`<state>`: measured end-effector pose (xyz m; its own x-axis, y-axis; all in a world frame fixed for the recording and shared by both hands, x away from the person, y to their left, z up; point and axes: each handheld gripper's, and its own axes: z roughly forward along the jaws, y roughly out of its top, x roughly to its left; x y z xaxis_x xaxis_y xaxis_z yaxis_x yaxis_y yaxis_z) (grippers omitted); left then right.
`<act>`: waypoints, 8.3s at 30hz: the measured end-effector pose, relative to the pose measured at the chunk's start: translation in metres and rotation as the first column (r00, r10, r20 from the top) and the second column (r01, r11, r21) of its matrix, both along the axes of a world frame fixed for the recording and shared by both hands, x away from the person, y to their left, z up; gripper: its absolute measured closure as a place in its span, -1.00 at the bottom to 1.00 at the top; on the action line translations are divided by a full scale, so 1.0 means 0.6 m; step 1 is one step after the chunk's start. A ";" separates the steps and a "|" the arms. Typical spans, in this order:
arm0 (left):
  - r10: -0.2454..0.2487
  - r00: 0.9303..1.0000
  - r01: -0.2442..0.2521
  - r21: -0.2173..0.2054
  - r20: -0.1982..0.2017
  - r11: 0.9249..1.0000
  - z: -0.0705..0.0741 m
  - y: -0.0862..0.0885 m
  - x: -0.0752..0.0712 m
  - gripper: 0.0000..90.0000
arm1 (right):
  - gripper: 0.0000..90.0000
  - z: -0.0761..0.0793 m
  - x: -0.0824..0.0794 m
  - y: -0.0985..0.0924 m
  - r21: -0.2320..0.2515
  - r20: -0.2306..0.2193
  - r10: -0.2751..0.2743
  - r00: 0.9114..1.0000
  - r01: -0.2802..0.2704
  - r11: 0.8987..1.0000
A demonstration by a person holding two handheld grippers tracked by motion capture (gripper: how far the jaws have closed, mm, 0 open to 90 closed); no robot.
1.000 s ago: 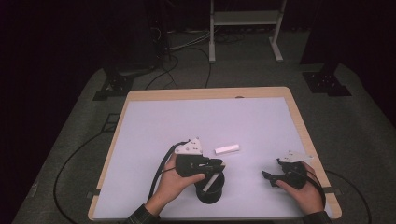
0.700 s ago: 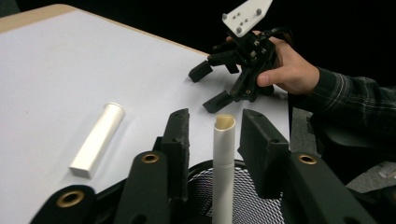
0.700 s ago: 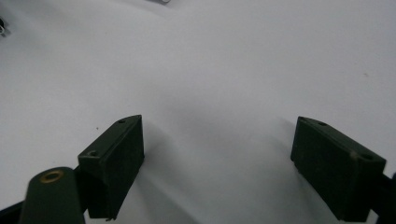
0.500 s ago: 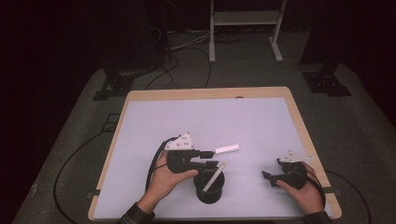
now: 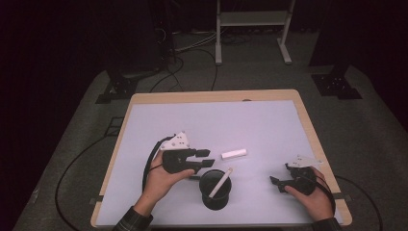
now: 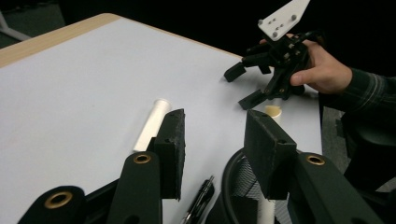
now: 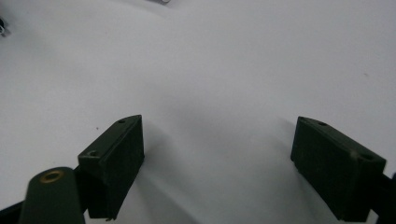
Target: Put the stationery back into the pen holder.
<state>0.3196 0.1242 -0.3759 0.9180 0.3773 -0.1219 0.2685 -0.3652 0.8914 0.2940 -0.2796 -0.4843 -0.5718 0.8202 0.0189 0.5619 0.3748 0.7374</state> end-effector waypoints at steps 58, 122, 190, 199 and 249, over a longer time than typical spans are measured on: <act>-0.033 0.999 0.031 0.189 0.009 0.982 -0.115 -0.074 0.135 0.23 | -0.64 0.000 0.000 0.000 0.000 -0.001 0.000 1.000 0.000 1.000; -0.063 0.998 0.062 0.257 -0.001 0.964 -0.169 -0.131 0.154 0.57 | -0.64 0.000 0.000 0.000 0.001 -0.001 0.000 1.000 0.000 1.000; 0.014 0.999 -0.020 0.154 0.041 0.988 -0.050 0.004 0.084 0.58 | -0.64 0.000 0.000 0.000 0.000 -0.001 0.000 1.000 0.000 1.000; 0.025 0.998 -0.032 0.141 0.049 0.990 -0.034 0.026 0.067 0.58 | -0.64 0.000 0.000 0.000 0.000 0.000 0.000 1.000 0.000 1.000; -0.087 0.995 0.084 0.051 0.050 0.995 0.031 0.084 -0.029 0.58 | -0.64 0.000 0.000 0.000 0.000 -0.001 -0.001 1.000 0.001 1.000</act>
